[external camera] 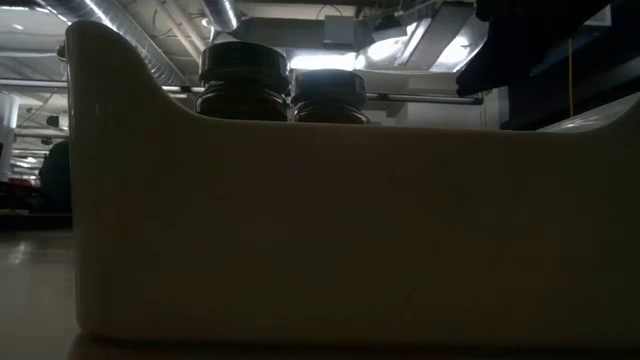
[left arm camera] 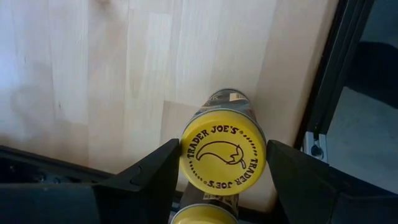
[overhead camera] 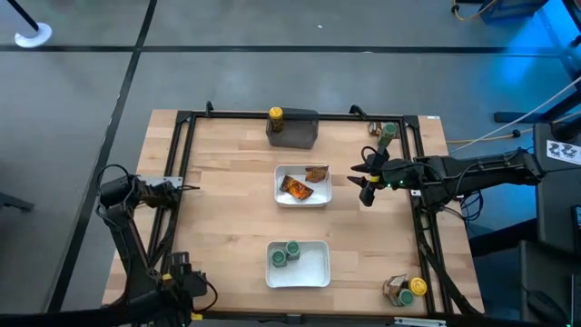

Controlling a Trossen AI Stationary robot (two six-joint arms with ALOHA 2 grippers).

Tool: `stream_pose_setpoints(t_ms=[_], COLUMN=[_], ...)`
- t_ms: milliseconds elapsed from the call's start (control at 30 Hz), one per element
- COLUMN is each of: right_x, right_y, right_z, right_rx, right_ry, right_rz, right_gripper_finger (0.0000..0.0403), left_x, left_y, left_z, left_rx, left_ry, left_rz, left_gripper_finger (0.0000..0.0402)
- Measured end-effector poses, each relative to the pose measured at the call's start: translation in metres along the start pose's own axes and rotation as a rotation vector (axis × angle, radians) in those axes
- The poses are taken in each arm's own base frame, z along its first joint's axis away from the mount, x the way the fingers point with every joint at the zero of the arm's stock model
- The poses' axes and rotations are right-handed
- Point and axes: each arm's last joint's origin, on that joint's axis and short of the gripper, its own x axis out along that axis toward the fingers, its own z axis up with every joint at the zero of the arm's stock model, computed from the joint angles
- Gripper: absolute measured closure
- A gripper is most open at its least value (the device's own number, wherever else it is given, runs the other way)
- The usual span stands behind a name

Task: Sort spices by type
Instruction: Put the yellow seasoning bottle into the black bin

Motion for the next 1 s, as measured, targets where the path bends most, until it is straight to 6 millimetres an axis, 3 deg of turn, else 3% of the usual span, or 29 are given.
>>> stream_pose_setpoints(t_ms=[1000], right_x=[0.0], right_y=[-0.0001], right_z=[-0.0002], right_rx=[-0.001], right_ry=[0.002], right_rz=[-0.001], right_gripper_finger=[0.024], left_x=[-0.0048], left_y=[0.0023], left_z=[0.0062], left_rx=[-0.049], left_ry=[0.055], left_rz=[-0.006], left_gripper_finger=[0.0175])
